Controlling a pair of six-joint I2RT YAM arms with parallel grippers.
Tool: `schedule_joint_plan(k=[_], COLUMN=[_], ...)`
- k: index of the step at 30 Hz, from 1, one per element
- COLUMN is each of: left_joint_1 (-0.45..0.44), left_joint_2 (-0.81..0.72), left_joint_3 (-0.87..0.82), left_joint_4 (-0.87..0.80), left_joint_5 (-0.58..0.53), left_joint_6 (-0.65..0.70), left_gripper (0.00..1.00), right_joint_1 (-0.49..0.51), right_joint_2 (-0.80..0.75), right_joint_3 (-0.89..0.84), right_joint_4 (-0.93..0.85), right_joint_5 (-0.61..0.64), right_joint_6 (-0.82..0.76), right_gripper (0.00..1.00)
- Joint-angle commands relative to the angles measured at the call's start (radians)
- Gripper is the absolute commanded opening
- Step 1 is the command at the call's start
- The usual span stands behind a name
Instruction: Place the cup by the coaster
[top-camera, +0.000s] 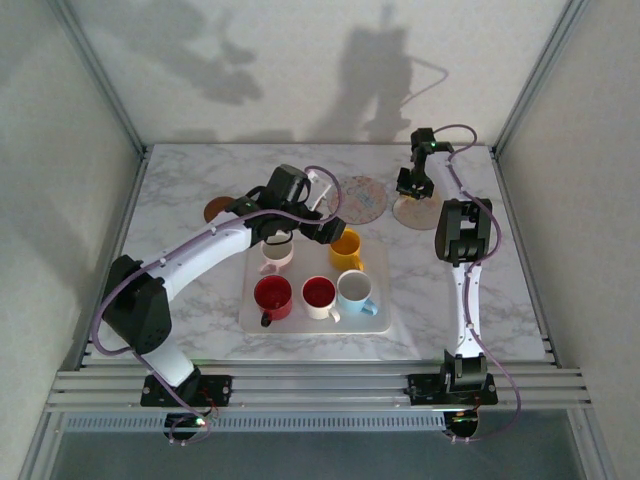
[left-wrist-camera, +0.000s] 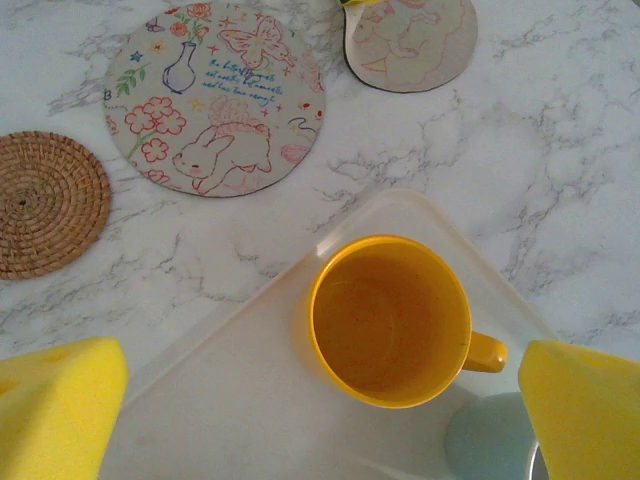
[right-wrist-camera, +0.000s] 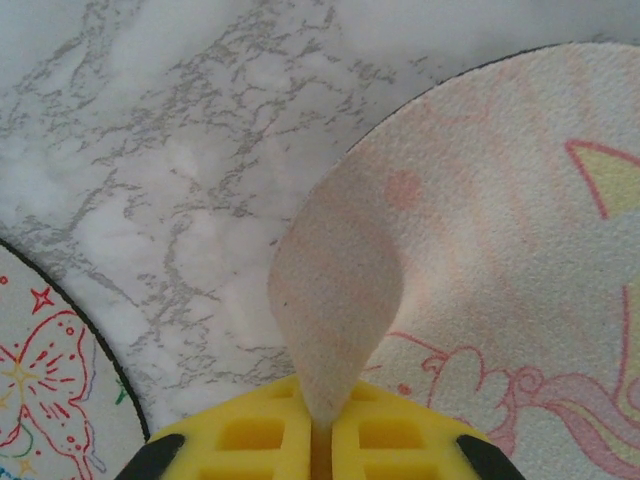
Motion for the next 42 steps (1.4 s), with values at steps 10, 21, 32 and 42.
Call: schedule_joint_plan(k=[10, 21, 32, 42], left_joint_1=[0.016, 0.017, 0.015, 0.009], left_joint_2=[0.019, 0.012, -0.010, -0.097], left_joint_3=[0.045, 0.043, 0.038, -0.002], left_joint_4=[-0.023, -0.024, -0.023, -0.004], left_joint_5=[0.011, 0.011, 0.010, -0.003], left_joint_6=[0.021, 0.015, 0.006, -0.020], left_gripper=[1.00, 1.00, 1.00, 1.00], right_joint_1=[0.003, 0.003, 0.004, 0.031], right_joint_2=[0.042, 0.032, -0.028, -0.244], right_joint_3=[0.076, 0.085, 0.054, -0.174], right_joint_4=[0.020, 0.015, 0.019, 0.128], right_joint_5=[0.032, 0.037, 0.023, -0.010], right_joint_6=[0.013, 0.016, 0.014, -0.013], right_gripper=[0.31, 0.50, 0.81, 0.99])
